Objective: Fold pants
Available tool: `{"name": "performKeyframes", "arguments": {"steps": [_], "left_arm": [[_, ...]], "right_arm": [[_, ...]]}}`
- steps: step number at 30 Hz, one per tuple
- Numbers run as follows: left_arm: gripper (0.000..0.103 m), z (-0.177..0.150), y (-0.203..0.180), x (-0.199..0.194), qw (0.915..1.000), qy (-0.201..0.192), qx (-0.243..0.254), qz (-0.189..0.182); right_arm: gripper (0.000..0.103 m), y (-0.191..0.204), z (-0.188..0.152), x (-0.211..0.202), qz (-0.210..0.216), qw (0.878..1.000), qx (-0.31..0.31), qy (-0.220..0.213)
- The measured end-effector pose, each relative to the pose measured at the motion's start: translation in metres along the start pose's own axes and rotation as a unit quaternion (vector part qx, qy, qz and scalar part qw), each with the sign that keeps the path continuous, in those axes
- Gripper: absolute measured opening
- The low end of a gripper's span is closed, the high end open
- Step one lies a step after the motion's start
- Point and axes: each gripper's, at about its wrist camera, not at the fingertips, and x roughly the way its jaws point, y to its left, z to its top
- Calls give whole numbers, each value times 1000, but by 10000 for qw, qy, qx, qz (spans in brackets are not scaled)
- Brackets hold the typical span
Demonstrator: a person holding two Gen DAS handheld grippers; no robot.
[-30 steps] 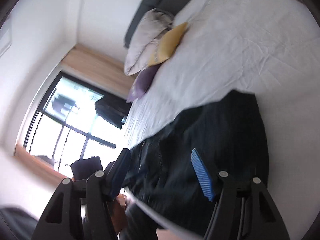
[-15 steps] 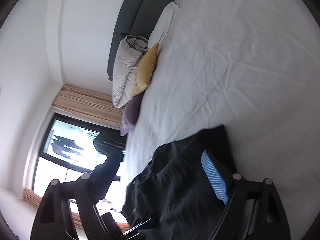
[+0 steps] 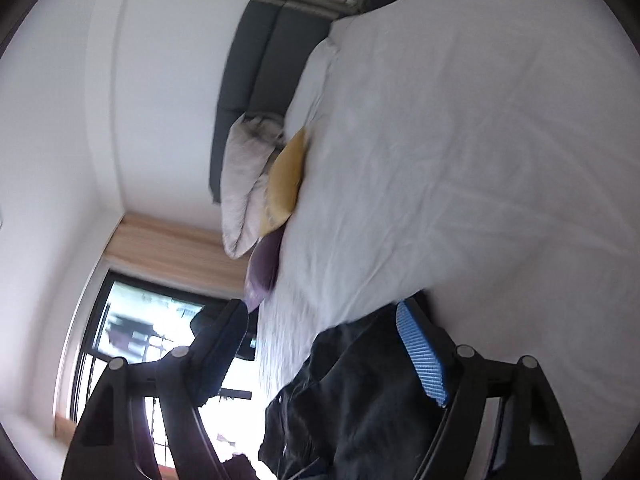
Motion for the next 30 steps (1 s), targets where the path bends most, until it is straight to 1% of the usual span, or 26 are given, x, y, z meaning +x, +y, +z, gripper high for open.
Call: {"name": "performKeyframes", "arguments": {"steps": [1,2,3,4,5,6,7,8,9,10,11,12,13,15,16,17,18,19,20,21,24,26,28,30], "left_arm": [[63,1,0,1,10000,7,-1,9],[63,-1,-1,2,10000,7,4,14],[63,-1,-3,2,10000,7,5,16],[63,-1,-4,1,10000,-2,-9,8],[64,-1,-4,-1,10000,-19,-36,10],[64,-1,-5,-5,9999,-49,-93,29],[64,-3,-6,-13,9997,-136,-192,87],[64,-4,-6,-23,9992,-259,-276,124],[64,-7,-4,-39,9980,-480,-398,94],[64,-10,-2,-52,9967,-640,-484,76],[64,-14,2,-66,9950,-814,-574,85],[64,-21,8,-89,9914,-1088,-711,142],[67,-27,13,-104,9884,-1262,-822,195],[71,-42,28,-137,9795,-1634,-1130,338],[71,-52,43,-157,9721,-1842,-1387,435],[71,-60,52,-169,9665,-1964,-1574,498],[73,-71,70,-185,9558,-2174,-1896,564],[75,-77,81,-194,9489,-2282,-2096,601],[75,-83,93,-201,9415,-2369,-2305,660],[75,-90,109,-209,9311,-2457,-2606,695],[75,-97,140,-216,9126,-2606,-3119,436],[75,-100,150,-215,9067,-2663,-3248,399],[75,-103,159,-211,9021,-2646,-3391,365],[75,-104,168,-207,8989,-2648,-3482,252]], "right_arm": [[80,1,-5,9,72,9999,-26,145],[80,2,-11,21,57,9995,-52,318],[80,-2,-14,34,-123,9986,-91,497],[76,-9,-17,41,-373,9973,-107,624],[57,-20,-19,43,-649,9953,-100,712],[45,-25,-20,46,-904,9934,-83,706],[47,-24,-19,47,-996,9926,-73,690],[56,-18,-19,44,-1031,9924,-130,653],[69,-6,-21,41,-1154,9909,-346,594],[75,7,-24,38,-1275,9885,-589,555],[78,24,-30,37,-1282,9867,-853,526],[78,34,-36,35,-1117,9877,-948,555],[78,45,-44,36,-894,9889,-1005,634],[80,69,-67,43,-516,9876,-1168,910],[81,83,-80,52,-411,9848,-1310,1062],[82,95,-94,62,-290,9811,-1459,1237],[82,107,-110,75,-162,9762,-1593,1465],[82,117,-126,88,-90,9707,-1705,1692],[82,124,-138,98,-44,9669,-1767,1840],[82,130,-151,110,28,9636,-1793,1984],[82,142,-177,136,76,9571,-1772,2290],[82,148,-189,145,68,9527,-1841,2417],[82,156,-191,156,43,9500,-1884,2488],[82,159,-192,155,43,9497,-1877,2506]]}}
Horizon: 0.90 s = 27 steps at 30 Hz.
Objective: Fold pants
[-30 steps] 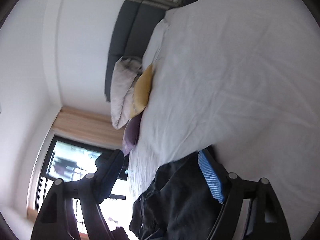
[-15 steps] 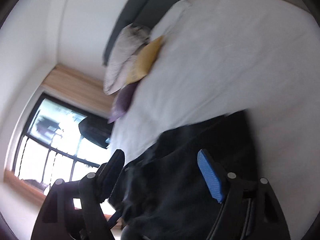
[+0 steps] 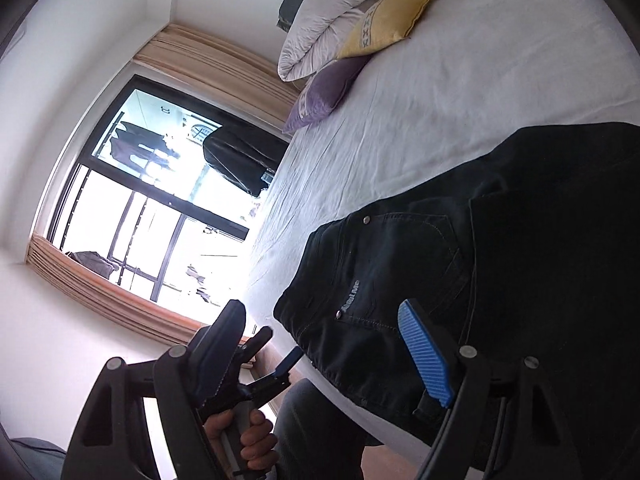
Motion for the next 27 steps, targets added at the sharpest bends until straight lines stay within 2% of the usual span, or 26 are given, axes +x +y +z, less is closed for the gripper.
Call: {"name": "performKeyframes", "arguments": {"steps": [4,9,13,14,15,16,17,18,22,27], "left_arm": [[75,1,12,9,9996,-18,-168,-217],[74,11,17,31,9979,-25,-262,-599],[73,10,14,41,9979,-37,-154,-631],[68,11,12,43,9980,-57,-151,-615],[54,10,12,41,9980,-54,-154,-615],[31,7,13,36,9982,-28,-171,-569],[18,6,15,37,9985,-6,-211,-504],[12,7,15,37,9987,7,-284,-425],[9,5,11,35,9995,-34,-159,-263],[6,4,-15,29,9995,-116,263,-127]], "right_arm": [[82,-6,2,-5,-26,10000,85,-44],[82,-7,-11,-14,-3,10000,71,-45],[82,-5,-15,-12,3,10000,54,-15],[82,-4,-15,-13,1,10000,55,-6],[82,-3,-15,-14,5,10000,40,-4],[82,-1,-15,-14,-2,10000,10,-2],[82,0,-14,-14,-10,10000,-25,-7],[82,0,-14,-14,-13,10000,-37,-17],[82,5,-12,-15,-55,9999,-109,-54],[82,8,-6,-15,-327,9993,-176,30]]}}
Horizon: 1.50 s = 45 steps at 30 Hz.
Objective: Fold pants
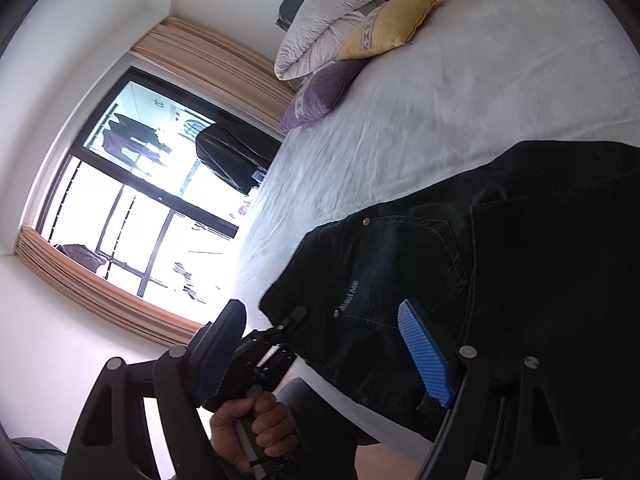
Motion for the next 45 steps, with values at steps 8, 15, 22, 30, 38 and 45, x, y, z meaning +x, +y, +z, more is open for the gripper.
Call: {"name": "performKeyframes", "arguments": {"steps": [8,15,22,30,38,45], "left_arm": [[6,-13,-74,-4,9911,-124,1286,325],[6,-74,-180,24,9434,220,3277,460],[6,-183,-230,84,8720,966,4773,503],[6,-257,-245,113,8210,1431,5509,453],[6,-280,-249,124,7952,1390,5876,552],[6,-285,-261,139,7716,1397,6184,524]], "right_arm": [[89,-8,14,3,-299,9992,104,233],[90,-31,35,-32,-128,9991,408,7],[98,-57,60,-96,-23,9995,291,-120],[103,-127,43,-127,-293,9948,975,-94],[92,-147,37,-101,117,9911,1318,157],[33,-139,45,-86,-385,9943,833,549]]}}
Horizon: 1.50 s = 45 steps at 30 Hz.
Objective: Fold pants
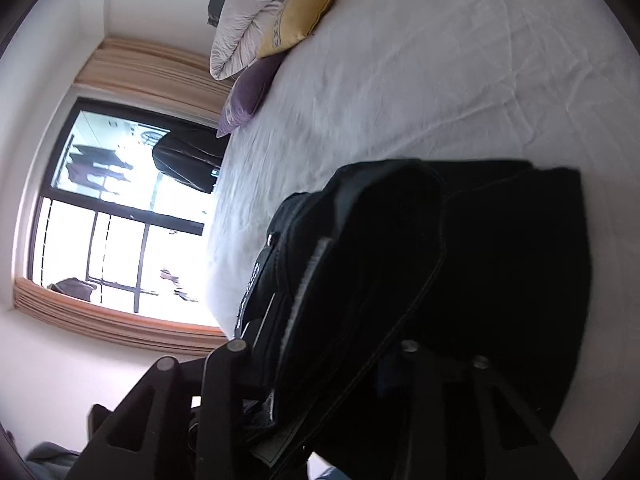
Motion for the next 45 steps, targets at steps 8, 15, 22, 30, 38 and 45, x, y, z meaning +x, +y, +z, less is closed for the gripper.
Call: {"name": "performKeyframes", "arguments": {"steps": [8,15,22,30,38,45], "left_arm": [[7,15,-32,25,9990,68,387,-197],[7,22,-57,64,9973,315,625,-210],[9,10,-71,92,9950,544,799,-250],[19,-1,-73,106,9950,543,793,-278],[82,2,-41,69,9948,521,174,-862],[82,6,-3,-2,9914,36,-403,-1246]], "right_arm": [[24,-14,2,-34,-149,9993,-180,-308],[22,-40,6,-38,-376,9987,-162,-319],[21,-66,1,-36,-390,9987,-120,-312],[19,-69,-8,-39,-492,9977,-112,-450],[46,-78,-18,-63,-414,9962,291,-714],[58,-46,-36,-117,-53,9902,198,-1380]]}}
